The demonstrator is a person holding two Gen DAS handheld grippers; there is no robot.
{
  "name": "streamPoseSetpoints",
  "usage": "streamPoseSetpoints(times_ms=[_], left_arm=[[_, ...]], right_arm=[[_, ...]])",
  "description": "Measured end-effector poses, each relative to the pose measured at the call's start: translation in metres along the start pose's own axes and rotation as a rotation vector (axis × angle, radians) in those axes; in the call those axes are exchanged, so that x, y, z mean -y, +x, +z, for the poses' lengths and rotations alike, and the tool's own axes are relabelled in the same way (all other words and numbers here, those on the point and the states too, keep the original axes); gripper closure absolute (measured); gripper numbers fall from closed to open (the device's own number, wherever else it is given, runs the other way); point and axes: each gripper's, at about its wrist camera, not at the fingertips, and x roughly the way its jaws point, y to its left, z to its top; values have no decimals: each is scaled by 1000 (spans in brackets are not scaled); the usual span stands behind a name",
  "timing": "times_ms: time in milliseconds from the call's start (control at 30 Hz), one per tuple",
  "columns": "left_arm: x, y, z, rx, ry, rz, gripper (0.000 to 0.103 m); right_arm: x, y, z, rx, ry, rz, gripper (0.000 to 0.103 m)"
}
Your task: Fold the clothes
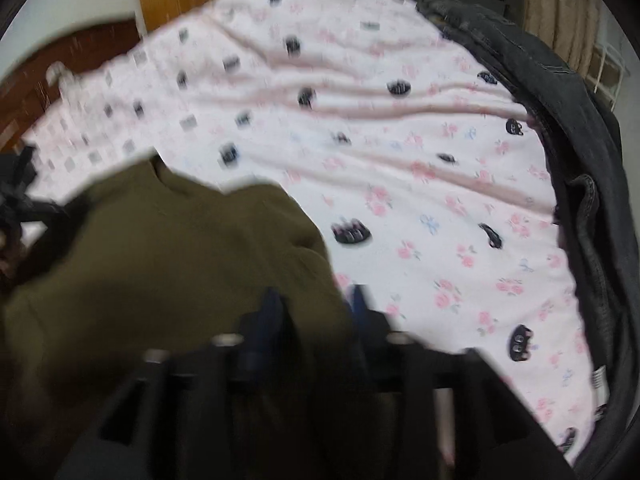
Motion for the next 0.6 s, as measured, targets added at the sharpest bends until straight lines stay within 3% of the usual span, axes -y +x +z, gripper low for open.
streamPoseSetpoints(times_ms=[67, 100, 267, 333, 367, 433, 500, 600], left_arm=[[-4, 0, 3, 0, -3, 6, 99], [-5, 1, 4, -1, 2, 10, 99], [-5, 3, 7, 5, 22, 35, 99], [-9, 2, 9, 15, 4, 43, 99], [-11, 2, 10, 20, -5, 47, 99], [-17, -3, 15, 49, -49, 55, 100], [-20, -10, 20, 85, -72, 57, 100], [-16, -16, 33, 138, -52, 72, 100]], right_arm=[[4, -7, 5, 65, 34, 18, 32], [4, -3, 8, 57, 34, 15, 32], [5, 38, 16, -90, 14, 29, 33], [3, 52, 13, -145, 0, 48, 53], [0, 57, 12, -163, -16, 46, 95], [-8, 56, 10, -141, -50, -2, 99], [-14, 42, 16, -56, -69, -51, 99], [-16, 33, 26, 6, -71, -122, 99]])
